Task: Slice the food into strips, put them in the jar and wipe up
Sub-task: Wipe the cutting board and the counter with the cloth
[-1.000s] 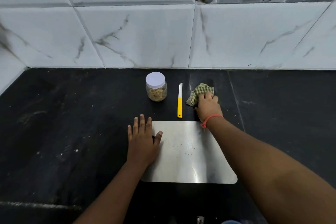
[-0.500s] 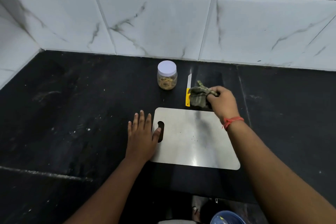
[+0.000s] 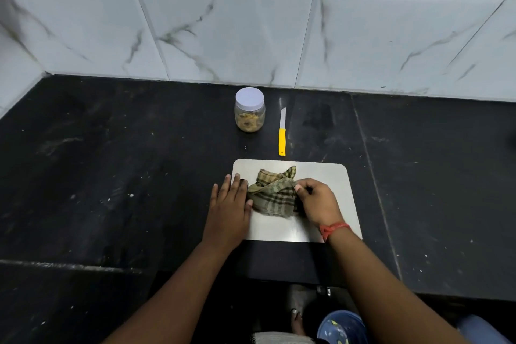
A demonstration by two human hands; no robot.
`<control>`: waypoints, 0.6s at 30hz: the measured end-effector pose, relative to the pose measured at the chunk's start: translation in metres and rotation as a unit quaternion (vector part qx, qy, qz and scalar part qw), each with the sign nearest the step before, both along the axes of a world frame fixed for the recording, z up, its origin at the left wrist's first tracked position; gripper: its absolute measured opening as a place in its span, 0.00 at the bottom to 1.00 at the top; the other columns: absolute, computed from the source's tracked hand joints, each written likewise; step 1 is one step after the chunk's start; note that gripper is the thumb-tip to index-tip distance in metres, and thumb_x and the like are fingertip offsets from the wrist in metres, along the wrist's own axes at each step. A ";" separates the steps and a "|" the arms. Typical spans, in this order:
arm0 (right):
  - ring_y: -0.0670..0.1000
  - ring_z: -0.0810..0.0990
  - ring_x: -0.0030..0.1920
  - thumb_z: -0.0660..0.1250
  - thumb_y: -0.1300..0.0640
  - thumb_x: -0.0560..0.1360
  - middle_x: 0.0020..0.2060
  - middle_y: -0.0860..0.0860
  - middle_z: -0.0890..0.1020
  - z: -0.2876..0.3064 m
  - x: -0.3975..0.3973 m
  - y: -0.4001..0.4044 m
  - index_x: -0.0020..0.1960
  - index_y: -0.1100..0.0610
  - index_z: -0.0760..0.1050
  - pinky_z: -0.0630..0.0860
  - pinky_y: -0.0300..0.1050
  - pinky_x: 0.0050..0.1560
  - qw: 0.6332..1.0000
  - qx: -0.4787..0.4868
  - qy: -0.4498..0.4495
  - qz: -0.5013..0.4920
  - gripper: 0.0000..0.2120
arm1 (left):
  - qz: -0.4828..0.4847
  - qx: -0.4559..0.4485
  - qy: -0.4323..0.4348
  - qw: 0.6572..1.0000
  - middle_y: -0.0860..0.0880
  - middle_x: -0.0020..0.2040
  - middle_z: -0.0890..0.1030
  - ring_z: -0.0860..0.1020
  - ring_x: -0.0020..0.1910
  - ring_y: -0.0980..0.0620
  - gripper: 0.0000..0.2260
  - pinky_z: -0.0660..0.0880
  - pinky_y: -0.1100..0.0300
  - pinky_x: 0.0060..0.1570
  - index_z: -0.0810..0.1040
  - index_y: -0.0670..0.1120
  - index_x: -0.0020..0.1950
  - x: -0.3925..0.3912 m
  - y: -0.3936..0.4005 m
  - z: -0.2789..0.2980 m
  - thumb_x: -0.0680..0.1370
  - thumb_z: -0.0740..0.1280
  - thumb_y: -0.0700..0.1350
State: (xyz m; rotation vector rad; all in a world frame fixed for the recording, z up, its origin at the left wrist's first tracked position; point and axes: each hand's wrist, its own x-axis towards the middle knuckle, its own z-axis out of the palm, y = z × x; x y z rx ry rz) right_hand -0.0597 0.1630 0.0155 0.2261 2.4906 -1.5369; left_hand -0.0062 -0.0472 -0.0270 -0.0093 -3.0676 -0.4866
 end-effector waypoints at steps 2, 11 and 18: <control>0.55 0.83 0.46 0.63 0.53 0.80 0.41 0.54 0.85 0.001 -0.008 0.000 0.44 0.60 0.82 0.78 0.46 0.50 0.996 -0.052 -0.048 -0.045 0.14 | -0.009 -0.003 -0.003 1.000 0.46 0.81 0.60 0.52 0.81 0.47 0.31 0.45 0.46 0.78 0.63 0.45 0.80 0.001 -0.003 0.000 0.80 0.45 0.57; 0.51 0.81 0.44 0.69 0.61 0.77 0.41 0.58 0.83 0.039 -0.019 -0.013 0.50 0.58 0.81 0.78 0.45 0.50 0.992 -0.076 -0.026 0.101 0.04 | -0.056 0.007 0.030 0.998 0.46 0.80 0.61 0.55 0.81 0.48 0.32 0.46 0.44 0.79 0.60 0.44 0.80 0.001 -0.006 -0.001 0.79 0.54 0.58; 0.52 0.82 0.44 0.66 0.61 0.79 0.47 0.62 0.83 0.093 -0.018 -0.009 0.50 0.56 0.83 0.78 0.53 0.53 0.978 -0.109 -0.016 0.176 0.07 | 0.074 0.274 0.113 0.952 0.51 0.75 0.69 0.63 0.77 0.54 0.22 0.53 0.53 0.78 0.67 0.43 0.77 -0.013 -0.012 0.019 0.82 0.61 0.40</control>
